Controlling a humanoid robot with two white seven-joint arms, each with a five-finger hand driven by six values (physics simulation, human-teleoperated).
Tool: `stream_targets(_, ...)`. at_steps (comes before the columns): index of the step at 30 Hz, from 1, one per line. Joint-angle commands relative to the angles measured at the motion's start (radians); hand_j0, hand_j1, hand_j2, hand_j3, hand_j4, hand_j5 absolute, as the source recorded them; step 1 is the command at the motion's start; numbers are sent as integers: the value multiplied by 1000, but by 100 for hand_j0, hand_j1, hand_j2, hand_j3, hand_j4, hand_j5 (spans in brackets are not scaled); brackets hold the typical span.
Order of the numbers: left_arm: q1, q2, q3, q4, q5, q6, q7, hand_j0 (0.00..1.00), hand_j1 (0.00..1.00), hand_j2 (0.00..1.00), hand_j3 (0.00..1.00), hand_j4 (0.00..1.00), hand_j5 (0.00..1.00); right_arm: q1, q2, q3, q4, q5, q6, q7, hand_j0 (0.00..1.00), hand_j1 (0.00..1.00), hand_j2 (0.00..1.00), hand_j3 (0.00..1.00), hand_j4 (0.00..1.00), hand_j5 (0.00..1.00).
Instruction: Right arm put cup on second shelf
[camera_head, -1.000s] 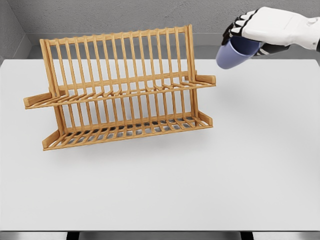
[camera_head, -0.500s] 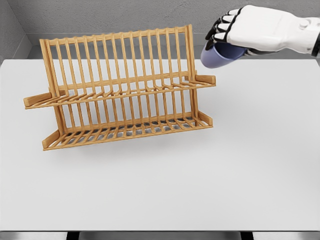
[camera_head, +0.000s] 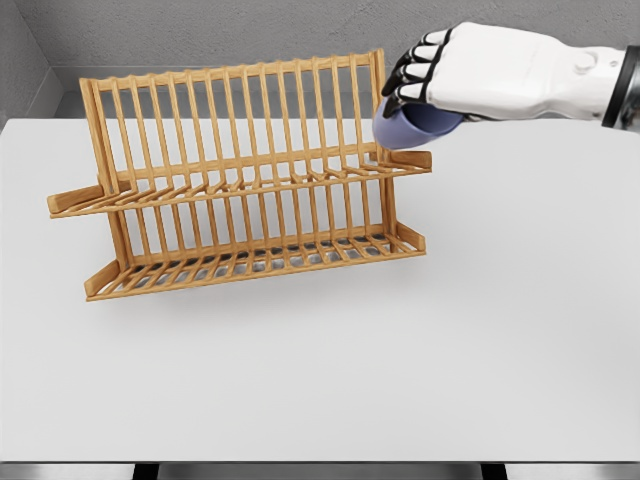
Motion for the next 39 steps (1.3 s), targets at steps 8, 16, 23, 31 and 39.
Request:
stream_targets(8,2,0,-1,0,0,0,1,100,100,100,100,100,100,0,16,61,-1,-2,19,-1,66,66,66,66,66,66)
stream_targets(16,0,0,1,0,0,0,-1,100,100,100,100,100,100,2,20,84,10,4,19,-1,68,68,68,68,68,68)
stream_targets(23,0,0,-1,0,0,0,-1,100,100,100,100,100,100,-8,17,-92,14,-2,16,-1,100,100,100,100,100,100)
stream_targets(31,0,0,-1,0,0,0,-1,100,100,100,100,100,100,227,-92,-341,252,-3,0,-1,100,100,100,100,100,100)
stream_targets(39,2,0,1,0,0,0,-1,100,100,100,100,100,100,456,8,-345,327,12,-15,-1,100,100,100,100,100,100)
